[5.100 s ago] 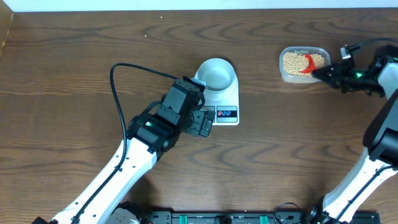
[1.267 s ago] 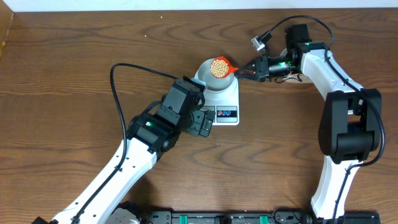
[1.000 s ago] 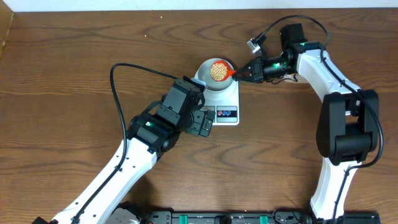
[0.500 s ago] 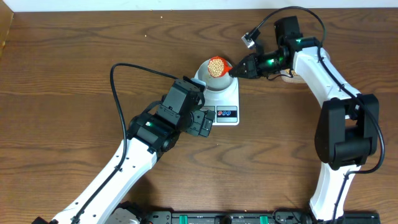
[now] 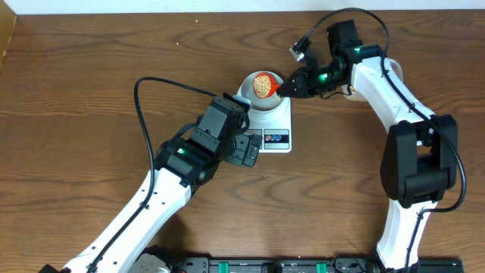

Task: Scoop item into bowl and weigh 50g on scale
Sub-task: 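Tilt the red scoop with the right gripper to pour soybeans into bowl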

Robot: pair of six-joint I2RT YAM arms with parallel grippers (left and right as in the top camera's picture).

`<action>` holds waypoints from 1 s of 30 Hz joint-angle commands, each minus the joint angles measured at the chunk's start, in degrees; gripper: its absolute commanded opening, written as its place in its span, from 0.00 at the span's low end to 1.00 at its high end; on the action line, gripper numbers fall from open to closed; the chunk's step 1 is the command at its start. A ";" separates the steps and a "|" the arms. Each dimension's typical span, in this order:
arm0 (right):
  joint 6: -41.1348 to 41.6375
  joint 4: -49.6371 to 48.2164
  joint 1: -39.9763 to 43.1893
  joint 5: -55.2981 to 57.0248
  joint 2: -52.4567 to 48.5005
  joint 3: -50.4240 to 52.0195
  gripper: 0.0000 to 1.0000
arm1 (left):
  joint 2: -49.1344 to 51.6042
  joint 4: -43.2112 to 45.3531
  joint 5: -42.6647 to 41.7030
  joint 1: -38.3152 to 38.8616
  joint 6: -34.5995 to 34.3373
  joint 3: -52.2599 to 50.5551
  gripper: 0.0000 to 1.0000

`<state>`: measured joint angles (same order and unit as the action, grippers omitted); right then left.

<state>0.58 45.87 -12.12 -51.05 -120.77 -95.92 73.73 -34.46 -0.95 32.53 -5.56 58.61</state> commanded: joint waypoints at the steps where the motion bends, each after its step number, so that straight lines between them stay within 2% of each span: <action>1: 0.22 0.22 -0.55 0.50 2.08 -2.16 0.01 | -0.02 0.02 0.13 0.02 0.57 0.24 1.00; 9: 0.04 0.92 -0.81 2.29 2.34 -3.02 0.01 | -0.02 0.02 0.13 0.02 0.55 0.24 1.00; 24: -3.02 8.76 -4.31 15.26 2.38 -9.53 0.01 | -0.02 0.02 0.13 0.02 0.55 0.26 1.00; 30: -3.02 9.25 -4.79 15.98 2.38 -9.79 0.01 | -0.02 0.02 0.13 0.02 0.55 0.26 1.00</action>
<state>-1.28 54.96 -16.60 -35.83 -120.66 -104.29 73.73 -34.46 -0.95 32.53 -5.56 58.61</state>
